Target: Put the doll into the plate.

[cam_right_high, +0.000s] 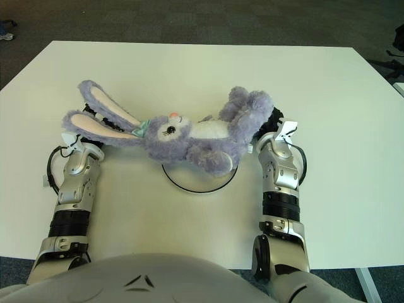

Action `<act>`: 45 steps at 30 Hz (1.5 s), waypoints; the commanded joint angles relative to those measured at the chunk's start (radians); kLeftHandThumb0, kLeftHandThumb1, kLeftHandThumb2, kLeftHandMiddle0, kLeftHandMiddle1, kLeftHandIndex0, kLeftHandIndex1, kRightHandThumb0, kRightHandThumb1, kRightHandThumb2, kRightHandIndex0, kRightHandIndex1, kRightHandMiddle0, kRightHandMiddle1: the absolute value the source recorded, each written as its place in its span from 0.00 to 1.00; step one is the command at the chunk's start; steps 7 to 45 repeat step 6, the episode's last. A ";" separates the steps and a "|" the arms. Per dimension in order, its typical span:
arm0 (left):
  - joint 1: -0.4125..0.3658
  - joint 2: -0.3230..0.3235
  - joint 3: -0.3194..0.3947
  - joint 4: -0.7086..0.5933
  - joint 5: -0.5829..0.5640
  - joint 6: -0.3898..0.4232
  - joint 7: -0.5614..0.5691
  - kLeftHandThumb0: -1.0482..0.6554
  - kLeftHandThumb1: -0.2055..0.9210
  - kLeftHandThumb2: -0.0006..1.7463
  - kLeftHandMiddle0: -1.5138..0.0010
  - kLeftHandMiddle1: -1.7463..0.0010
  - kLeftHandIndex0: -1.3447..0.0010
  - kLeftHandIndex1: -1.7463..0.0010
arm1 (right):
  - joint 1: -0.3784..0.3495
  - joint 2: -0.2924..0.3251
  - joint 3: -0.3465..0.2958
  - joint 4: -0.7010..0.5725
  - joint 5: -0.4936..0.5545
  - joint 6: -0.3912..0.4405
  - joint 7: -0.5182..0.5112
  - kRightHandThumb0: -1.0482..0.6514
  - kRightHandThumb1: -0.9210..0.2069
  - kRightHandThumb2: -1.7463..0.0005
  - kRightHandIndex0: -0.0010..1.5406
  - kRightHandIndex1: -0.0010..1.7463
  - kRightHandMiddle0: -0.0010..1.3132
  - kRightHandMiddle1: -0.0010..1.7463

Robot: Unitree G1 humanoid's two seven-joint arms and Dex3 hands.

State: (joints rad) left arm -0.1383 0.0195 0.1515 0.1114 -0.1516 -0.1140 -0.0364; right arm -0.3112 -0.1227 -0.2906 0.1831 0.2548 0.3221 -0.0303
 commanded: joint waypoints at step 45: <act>0.011 -0.004 -0.003 0.011 0.009 0.023 0.014 0.38 0.68 0.58 0.32 0.00 0.68 0.00 | 0.033 -0.003 0.013 0.062 -0.009 0.050 0.005 0.61 0.90 0.00 0.59 1.00 0.56 0.95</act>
